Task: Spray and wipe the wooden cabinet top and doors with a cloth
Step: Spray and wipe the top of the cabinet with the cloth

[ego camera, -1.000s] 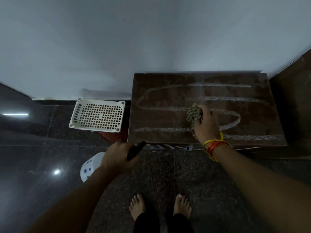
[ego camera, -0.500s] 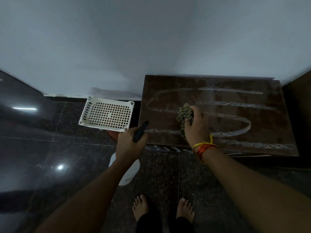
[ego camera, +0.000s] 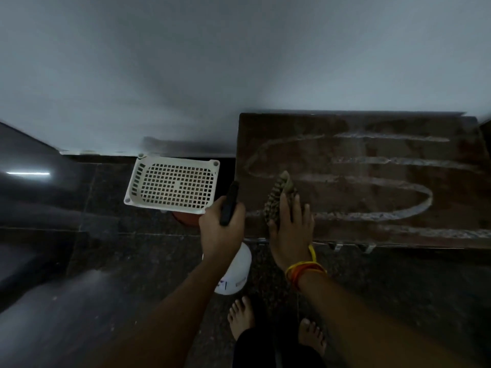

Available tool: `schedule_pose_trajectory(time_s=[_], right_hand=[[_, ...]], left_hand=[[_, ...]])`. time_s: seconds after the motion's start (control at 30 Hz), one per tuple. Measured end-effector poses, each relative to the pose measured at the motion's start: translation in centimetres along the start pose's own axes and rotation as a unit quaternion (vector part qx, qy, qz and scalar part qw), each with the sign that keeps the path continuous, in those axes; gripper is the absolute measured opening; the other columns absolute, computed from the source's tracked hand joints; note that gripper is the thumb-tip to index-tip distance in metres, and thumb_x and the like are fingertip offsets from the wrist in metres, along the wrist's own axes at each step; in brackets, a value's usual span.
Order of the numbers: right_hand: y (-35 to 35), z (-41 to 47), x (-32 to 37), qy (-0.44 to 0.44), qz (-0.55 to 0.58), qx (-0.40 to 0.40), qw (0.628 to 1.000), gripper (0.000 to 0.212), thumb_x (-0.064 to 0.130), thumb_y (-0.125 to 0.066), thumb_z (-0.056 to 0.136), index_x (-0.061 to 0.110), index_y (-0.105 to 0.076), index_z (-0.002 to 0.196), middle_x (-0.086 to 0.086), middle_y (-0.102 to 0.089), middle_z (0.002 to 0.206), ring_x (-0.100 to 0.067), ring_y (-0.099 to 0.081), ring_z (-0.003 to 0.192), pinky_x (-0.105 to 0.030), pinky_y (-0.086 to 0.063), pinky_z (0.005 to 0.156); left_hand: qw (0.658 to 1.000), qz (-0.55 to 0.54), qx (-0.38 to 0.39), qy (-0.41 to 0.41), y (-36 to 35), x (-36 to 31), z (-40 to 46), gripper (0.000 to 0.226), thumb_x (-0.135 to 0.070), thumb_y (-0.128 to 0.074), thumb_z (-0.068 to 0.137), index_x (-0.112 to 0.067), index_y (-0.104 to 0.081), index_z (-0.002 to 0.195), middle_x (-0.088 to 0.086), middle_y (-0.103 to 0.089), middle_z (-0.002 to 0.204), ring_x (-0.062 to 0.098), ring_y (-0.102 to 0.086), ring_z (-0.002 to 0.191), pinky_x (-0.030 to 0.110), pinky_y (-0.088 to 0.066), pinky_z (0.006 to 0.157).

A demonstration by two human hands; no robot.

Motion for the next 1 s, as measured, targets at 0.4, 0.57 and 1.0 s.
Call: schedule_pose_trajectory(time_s=[0.4, 0.57, 1.0], right_hand=[[-2.2, 1.2, 2.7, 0.006, -0.102, -0.013, 0.995, 0.061, 0.039, -0.039, 0.095, 0.007, -0.028, 0.146, -0.016, -0.016, 0.157, -0.041, -0.011, 0.143, -0.049, -0.009, 0.117], [-2.8, 2.0, 3.5, -0.008, -0.107, -0.028, 0.994, 0.06, 0.036, -0.045, 0.094, 0.007, -0.034, 0.144, -0.018, -0.022, 0.155, -0.044, -0.016, 0.142, -0.054, -0.015, 0.115], [-4.1, -0.4, 5.4, 0.016, -0.136, -0.011, 0.99, 0.056, 0.035, -0.038, 0.091, 0.026, -0.032, 0.146, -0.02, -0.025, 0.153, -0.044, -0.02, 0.14, -0.055, -0.02, 0.114]], left_hand=[[1.0, -0.002, 0.026, 0.006, 2.3, 0.4, 4.6, 0.022, -0.021, -0.059, 0.092, -0.006, -0.062, 0.076, 0.029, -0.057, 0.066, 0.033, -0.054, 0.054, 0.049, -0.051, 0.054], [0.999, 0.008, 0.045, 0.0, 2.9, 1.2, 5.9, 0.023, -0.021, -0.058, 0.094, -0.005, -0.06, 0.077, 0.023, -0.052, 0.062, 0.031, -0.052, 0.055, 0.047, -0.049, 0.052], [0.989, 0.063, 0.131, -0.031, 3.6, 1.0, 7.7, 0.018, -0.01, -0.06, 0.089, -0.026, -0.056, 0.083, 0.025, -0.064, 0.076, 0.042, -0.063, 0.073, 0.05, -0.054, 0.067]])
Point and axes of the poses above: each hand's wrist, its own z-axis towards the middle knuckle, its own y-axis out of the back of the hand, x = y × z, the point moved 3 cm from there along z, towards the middle knuckle
